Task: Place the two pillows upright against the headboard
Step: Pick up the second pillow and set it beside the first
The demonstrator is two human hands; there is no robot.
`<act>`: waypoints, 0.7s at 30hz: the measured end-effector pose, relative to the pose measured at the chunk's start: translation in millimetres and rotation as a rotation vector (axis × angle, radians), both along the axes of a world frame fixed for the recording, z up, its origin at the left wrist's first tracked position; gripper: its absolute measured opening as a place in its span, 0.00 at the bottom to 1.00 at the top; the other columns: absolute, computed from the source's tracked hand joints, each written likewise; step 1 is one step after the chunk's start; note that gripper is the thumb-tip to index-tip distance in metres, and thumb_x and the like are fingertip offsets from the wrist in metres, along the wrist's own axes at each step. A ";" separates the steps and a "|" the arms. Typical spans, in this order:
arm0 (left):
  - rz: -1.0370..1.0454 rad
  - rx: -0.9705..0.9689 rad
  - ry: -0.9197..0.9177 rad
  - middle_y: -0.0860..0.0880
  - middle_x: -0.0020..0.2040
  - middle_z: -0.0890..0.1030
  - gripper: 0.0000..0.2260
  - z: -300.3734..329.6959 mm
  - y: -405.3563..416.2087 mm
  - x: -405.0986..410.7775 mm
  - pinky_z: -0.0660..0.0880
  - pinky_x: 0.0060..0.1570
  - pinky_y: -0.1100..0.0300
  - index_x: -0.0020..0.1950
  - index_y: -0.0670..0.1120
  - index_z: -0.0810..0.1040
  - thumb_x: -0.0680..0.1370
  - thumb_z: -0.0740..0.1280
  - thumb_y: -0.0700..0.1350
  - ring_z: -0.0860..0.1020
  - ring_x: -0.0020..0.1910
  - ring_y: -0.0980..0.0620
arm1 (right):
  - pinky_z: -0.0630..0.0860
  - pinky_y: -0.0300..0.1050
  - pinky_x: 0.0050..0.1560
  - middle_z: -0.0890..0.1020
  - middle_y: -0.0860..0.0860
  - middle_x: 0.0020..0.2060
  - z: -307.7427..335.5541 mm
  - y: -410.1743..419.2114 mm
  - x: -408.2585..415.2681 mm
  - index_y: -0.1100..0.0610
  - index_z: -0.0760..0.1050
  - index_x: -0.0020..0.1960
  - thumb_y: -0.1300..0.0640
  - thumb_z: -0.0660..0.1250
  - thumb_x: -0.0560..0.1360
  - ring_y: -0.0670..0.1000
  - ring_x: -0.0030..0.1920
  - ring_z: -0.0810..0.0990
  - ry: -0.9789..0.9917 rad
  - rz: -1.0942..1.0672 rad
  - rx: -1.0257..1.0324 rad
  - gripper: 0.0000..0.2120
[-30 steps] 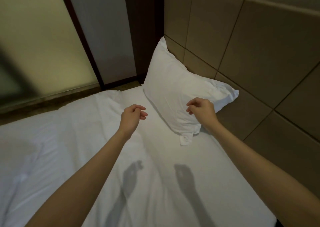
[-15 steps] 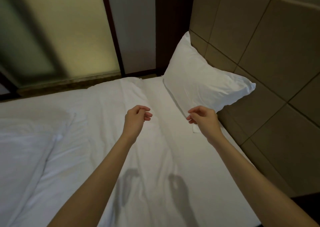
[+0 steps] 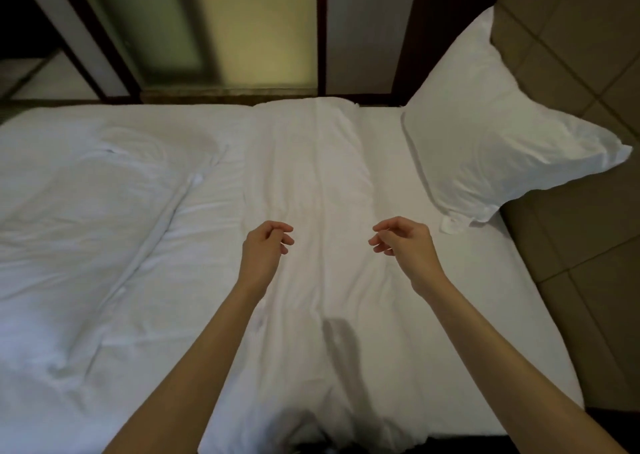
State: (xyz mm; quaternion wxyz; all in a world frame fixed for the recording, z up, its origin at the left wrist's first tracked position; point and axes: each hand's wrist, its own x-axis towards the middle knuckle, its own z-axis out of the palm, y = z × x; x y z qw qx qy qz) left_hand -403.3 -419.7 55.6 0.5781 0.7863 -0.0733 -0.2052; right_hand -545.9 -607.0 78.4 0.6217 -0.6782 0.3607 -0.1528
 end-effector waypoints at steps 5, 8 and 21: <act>0.095 0.071 -0.010 0.51 0.33 0.74 0.14 -14.2 60.8 3.3 0.65 0.30 0.63 0.44 0.49 0.81 0.76 0.56 0.39 0.68 0.29 0.54 | 0.73 0.41 0.39 0.84 0.53 0.33 -8.8 45.4 18.5 0.58 0.80 0.42 0.68 0.62 0.71 0.48 0.32 0.81 0.026 0.074 0.054 0.09; 0.120 0.072 -0.007 0.50 0.34 0.74 0.14 -17.9 98.2 11.5 0.65 0.32 0.62 0.45 0.48 0.81 0.76 0.56 0.39 0.69 0.31 0.54 | 0.73 0.42 0.40 0.84 0.54 0.34 -13.8 83.6 37.9 0.57 0.79 0.41 0.68 0.62 0.72 0.50 0.33 0.80 0.044 0.123 0.079 0.10; 0.179 0.127 0.021 0.50 0.35 0.77 0.13 -41.4 330.8 102.1 0.69 0.36 0.63 0.44 0.47 0.81 0.76 0.57 0.37 0.72 0.34 0.54 | 0.74 0.43 0.40 0.84 0.55 0.34 -35.2 301.6 138.6 0.59 0.79 0.43 0.68 0.61 0.73 0.51 0.33 0.80 0.059 0.136 0.197 0.09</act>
